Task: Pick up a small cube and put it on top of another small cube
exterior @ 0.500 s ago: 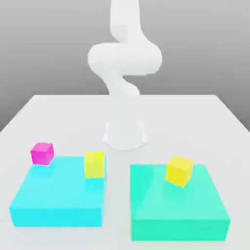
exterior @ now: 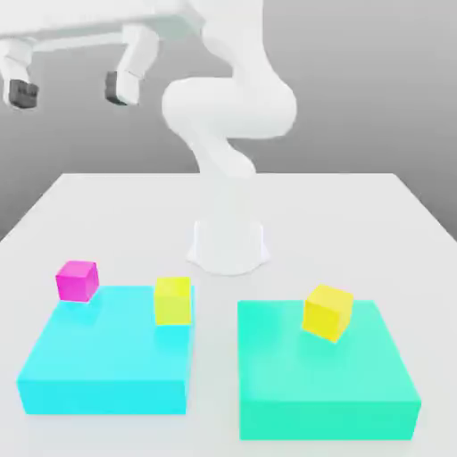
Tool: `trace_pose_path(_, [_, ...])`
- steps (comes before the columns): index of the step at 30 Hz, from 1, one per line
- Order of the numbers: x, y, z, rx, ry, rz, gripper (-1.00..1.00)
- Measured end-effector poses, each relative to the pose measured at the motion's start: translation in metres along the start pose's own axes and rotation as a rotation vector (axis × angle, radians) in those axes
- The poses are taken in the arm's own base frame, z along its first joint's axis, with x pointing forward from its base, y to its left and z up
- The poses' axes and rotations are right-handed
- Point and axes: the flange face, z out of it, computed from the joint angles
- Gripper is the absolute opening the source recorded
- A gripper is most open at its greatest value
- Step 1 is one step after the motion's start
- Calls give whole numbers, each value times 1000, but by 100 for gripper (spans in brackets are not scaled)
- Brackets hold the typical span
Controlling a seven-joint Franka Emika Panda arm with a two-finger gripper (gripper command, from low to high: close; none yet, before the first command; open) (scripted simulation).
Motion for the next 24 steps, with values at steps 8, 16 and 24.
trace_pose_path(8, [59, 38, 133, -173, -36, 238, 0])
trace_pose_path(16, [96, 110, 265, -343, -70, 467, 0])
trace_pose_path(24, [95, 171, 371, -415, -82, 566, -100])
